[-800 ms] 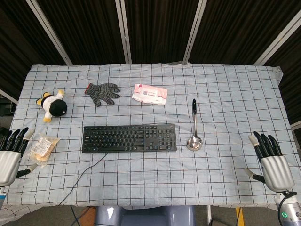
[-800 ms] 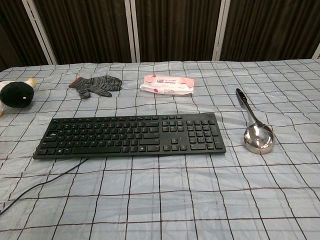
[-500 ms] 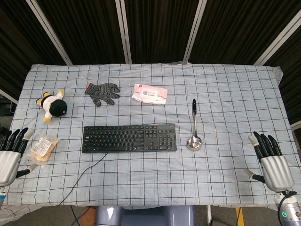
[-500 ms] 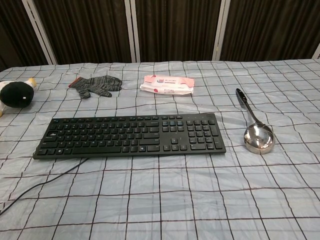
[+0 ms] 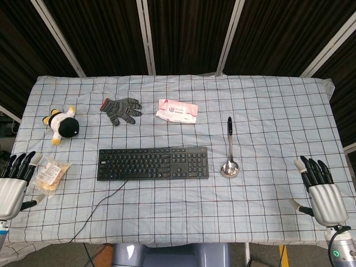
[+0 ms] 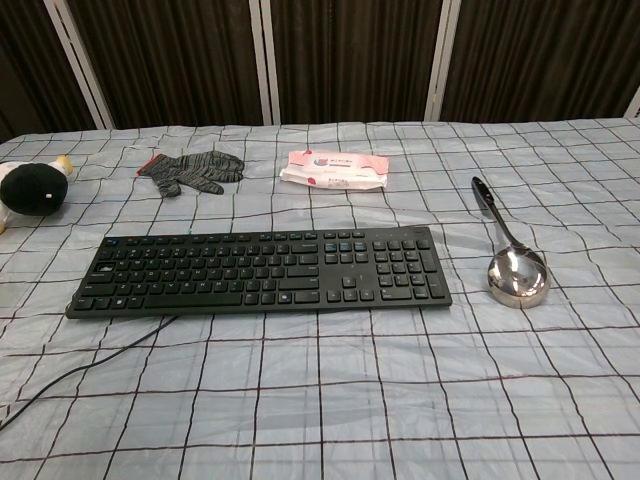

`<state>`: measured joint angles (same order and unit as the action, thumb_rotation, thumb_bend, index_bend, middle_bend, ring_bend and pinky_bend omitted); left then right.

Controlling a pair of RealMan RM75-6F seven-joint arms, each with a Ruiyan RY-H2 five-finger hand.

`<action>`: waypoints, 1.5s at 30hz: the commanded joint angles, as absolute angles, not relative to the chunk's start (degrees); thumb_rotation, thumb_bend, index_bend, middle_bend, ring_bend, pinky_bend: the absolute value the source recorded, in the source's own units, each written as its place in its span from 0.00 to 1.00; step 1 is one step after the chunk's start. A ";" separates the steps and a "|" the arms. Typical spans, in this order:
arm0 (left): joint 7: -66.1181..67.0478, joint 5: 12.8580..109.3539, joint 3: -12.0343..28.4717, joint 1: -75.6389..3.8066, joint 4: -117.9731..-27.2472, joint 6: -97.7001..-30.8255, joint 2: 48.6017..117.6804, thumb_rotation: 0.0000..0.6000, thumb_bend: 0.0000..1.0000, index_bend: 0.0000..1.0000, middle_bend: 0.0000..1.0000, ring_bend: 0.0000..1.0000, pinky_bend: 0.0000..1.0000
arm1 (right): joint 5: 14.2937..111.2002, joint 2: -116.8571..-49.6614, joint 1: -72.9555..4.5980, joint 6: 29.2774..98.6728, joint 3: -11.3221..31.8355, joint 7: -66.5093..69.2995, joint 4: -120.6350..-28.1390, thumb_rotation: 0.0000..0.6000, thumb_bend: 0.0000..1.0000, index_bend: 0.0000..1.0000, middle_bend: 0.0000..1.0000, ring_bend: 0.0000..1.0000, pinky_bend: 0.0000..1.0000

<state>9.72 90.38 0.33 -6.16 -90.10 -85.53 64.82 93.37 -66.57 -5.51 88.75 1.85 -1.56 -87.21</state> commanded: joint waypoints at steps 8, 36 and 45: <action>13.11 89.04 1.80 -6.59 -91.63 -85.88 64.85 1.00 0.08 0.00 0.14 0.20 0.28 | 93.04 -66.22 -5.38 88.48 1.77 -1.00 -87.56 1.00 0.05 0.00 0.00 0.00 0.00; 44.88 38.72 7.40 -31.64 -119.32 -58.49 55.28 1.00 1.00 0.00 0.87 0.80 0.64 | 93.40 -65.58 -5.57 87.65 1.33 0.65 -88.36 1.00 0.05 0.00 0.00 0.00 0.00; 50.60 28.06 6.85 -39.19 -115.86 -60.65 61.83 1.00 1.00 0.00 0.87 0.80 0.64 | 93.15 -65.45 -5.55 87.48 1.35 1.21 -88.75 1.00 0.05 0.00 0.00 0.00 0.00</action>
